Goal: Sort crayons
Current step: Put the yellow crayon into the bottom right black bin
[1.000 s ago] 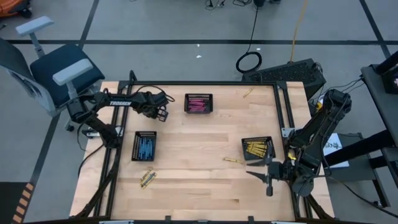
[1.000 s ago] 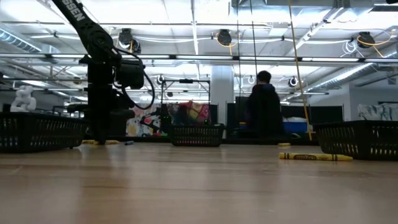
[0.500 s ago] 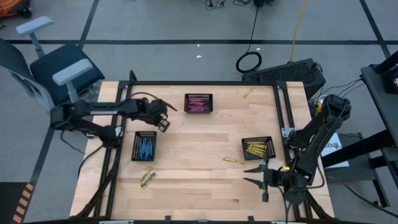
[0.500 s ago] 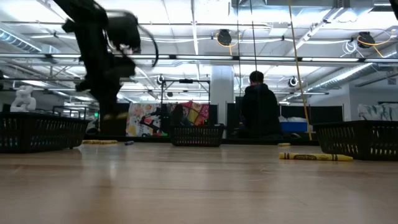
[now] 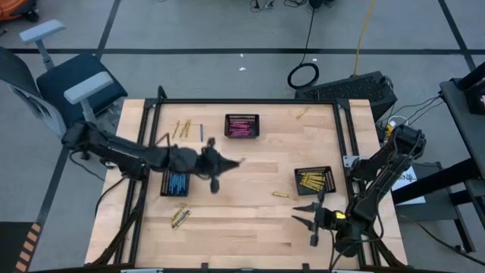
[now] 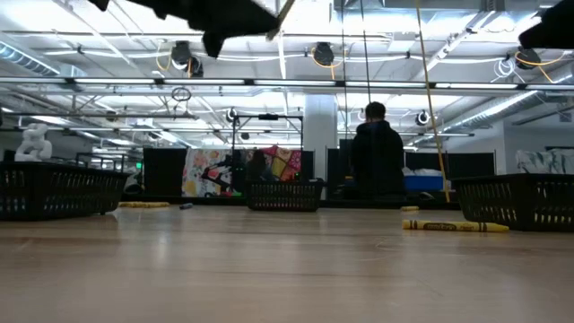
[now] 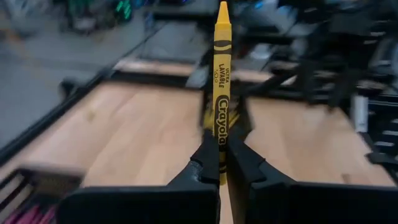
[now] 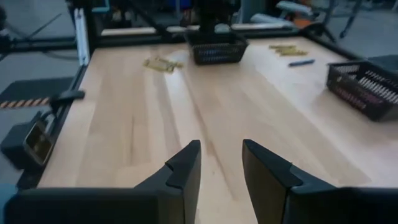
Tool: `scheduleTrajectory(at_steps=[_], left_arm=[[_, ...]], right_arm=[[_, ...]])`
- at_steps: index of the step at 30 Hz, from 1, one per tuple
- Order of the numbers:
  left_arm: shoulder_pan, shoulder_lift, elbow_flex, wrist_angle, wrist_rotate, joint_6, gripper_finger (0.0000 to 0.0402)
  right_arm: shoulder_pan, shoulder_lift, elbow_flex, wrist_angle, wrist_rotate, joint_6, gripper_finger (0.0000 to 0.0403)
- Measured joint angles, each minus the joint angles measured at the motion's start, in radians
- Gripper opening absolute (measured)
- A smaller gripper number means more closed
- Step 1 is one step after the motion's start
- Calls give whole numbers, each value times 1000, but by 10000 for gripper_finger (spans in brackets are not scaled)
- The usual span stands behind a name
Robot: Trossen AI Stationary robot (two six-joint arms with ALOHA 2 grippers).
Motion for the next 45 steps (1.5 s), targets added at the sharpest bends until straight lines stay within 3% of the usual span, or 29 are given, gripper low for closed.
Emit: scheduleTrajectory(at_steps=[10,17,21,26,33,45], left_arm=[[-146,326,6,471,-69,153,1],[-192,489,139,535,-72,231,1],[-209,547,222,529,-70,289,1],[-219,572,289,458,-57,308,1],[-220,571,301,438,-53,308,1],[-220,571,301,433,-54,301,1]], right_arm=[[-33,-77,0,54,102,-134,180],[-114,-62,0,317,53,-470,210],[-160,-43,0,450,-83,-634,207],[-189,-25,0,626,-111,-782,201],[-225,-24,0,731,-289,-859,195],[-278,-24,0,753,-297,-861,115]])
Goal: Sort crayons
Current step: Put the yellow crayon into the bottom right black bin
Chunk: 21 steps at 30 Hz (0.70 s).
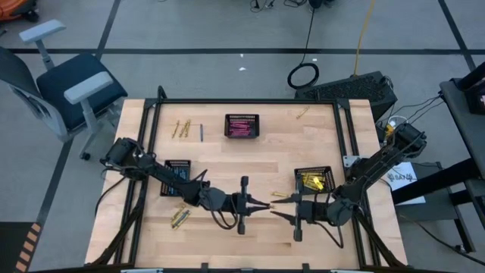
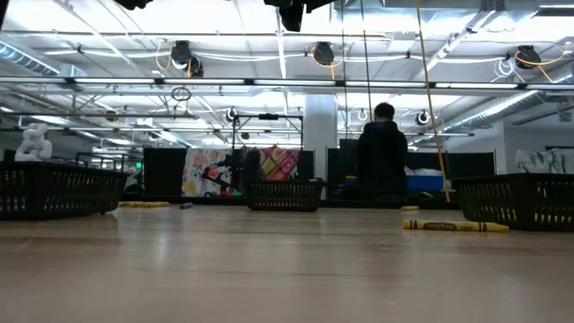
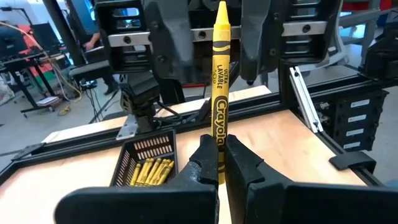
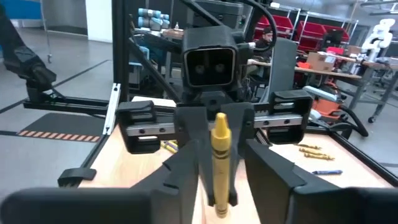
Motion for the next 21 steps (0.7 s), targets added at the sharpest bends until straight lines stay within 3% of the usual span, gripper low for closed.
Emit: scheduleTrajectory(at_steps=[9,11,16,21], left_arm=[[0,0,0,-8,0,-8,1],[2,0,0,-30,0,-28,3],[11,0,0,-125,-1,-98,53],[21,0,0,-245,-29,-179,117]], right_arm=[[1,0,0,-1,0,-4,15],[2,0,0,-11,0,-3,7],[18,-16,0,-87,0,71,8],[29,-111,0,-430,1,319,4]])
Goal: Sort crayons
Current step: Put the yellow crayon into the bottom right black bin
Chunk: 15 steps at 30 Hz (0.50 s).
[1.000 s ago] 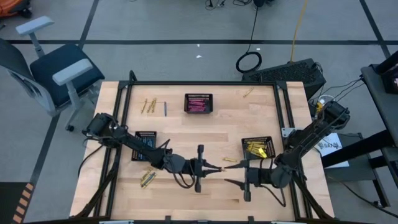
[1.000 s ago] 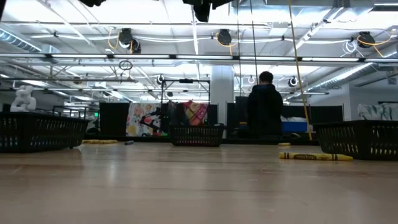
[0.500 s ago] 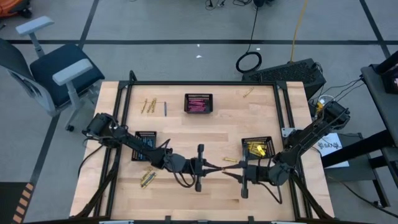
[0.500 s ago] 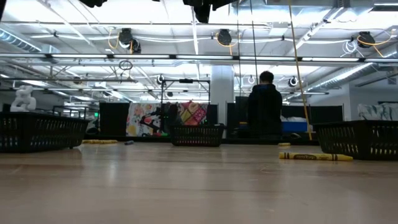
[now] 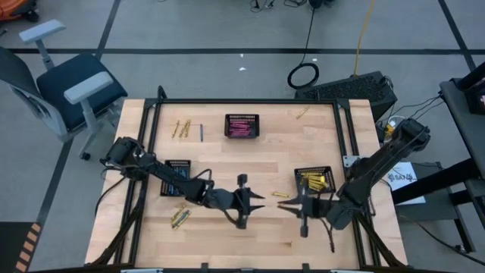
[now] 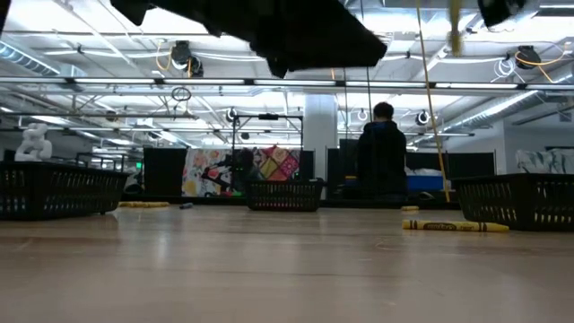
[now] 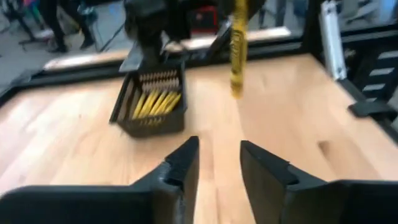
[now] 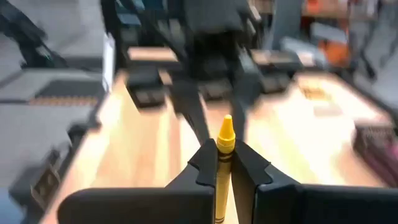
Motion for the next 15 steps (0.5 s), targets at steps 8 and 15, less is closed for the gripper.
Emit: scheduleTrajectory(at_steps=[8,15], left_arm=[[-2,0,0,-75,-8,-77,152],[-2,0,0,-74,-8,-77,153]], right_arm=[[-37,-219,0,-883,-143,537,4],[-80,-203,0,-1266,-237,683,4]])
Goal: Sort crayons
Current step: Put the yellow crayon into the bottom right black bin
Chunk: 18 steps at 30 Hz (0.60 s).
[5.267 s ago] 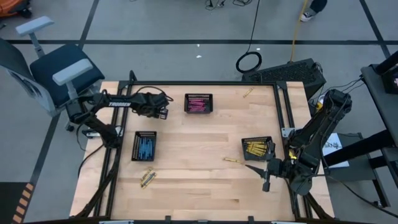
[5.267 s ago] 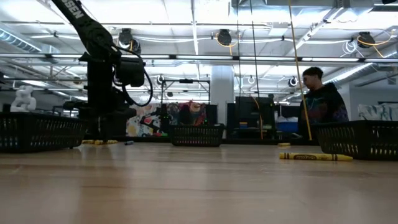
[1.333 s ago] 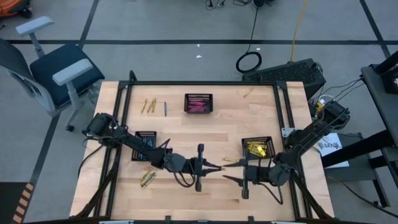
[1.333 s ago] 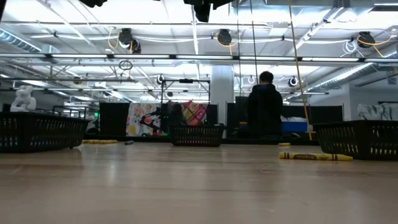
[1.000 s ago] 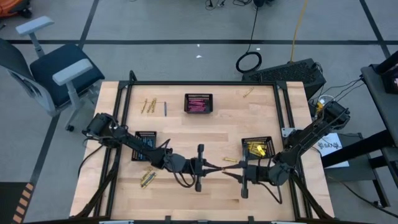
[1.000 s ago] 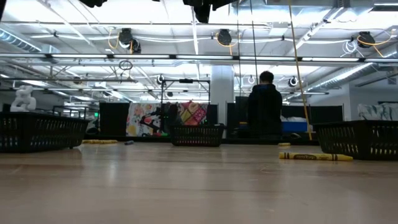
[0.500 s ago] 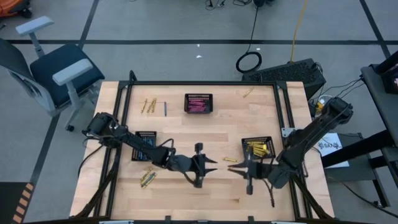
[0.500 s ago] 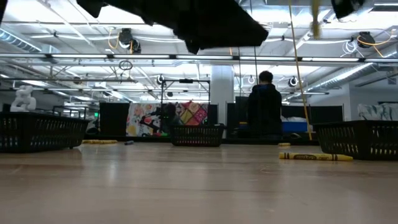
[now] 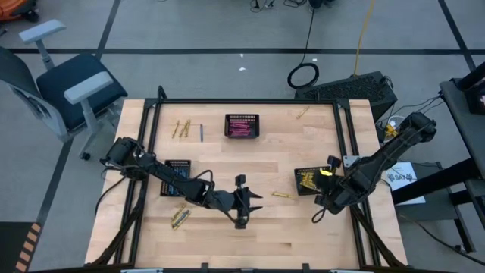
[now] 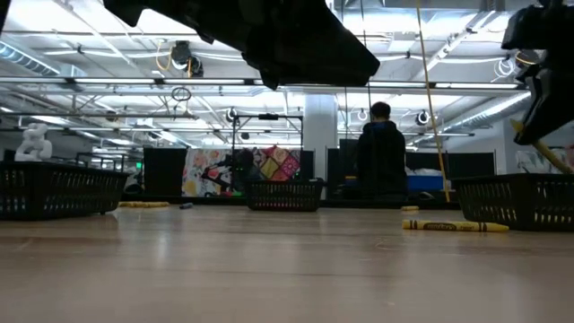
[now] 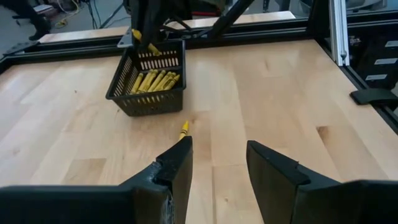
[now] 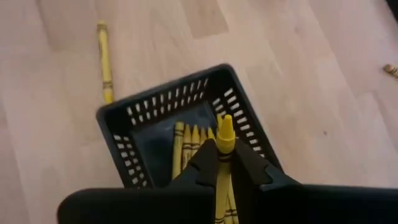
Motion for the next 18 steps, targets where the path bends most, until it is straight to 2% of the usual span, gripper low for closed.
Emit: scheduleTrajectory(at_steps=[5,9,18], left_arm=[[0,0,0,0,-1,0,153],[0,0,0,0,-3,-6,153],[0,0,0,0,-3,-6,153]], right_arm=[[-25,32,-35,60,-53,-77,4],[-45,51,-81,76,-102,-78,4],[-47,52,-118,87,-104,-32,19]])
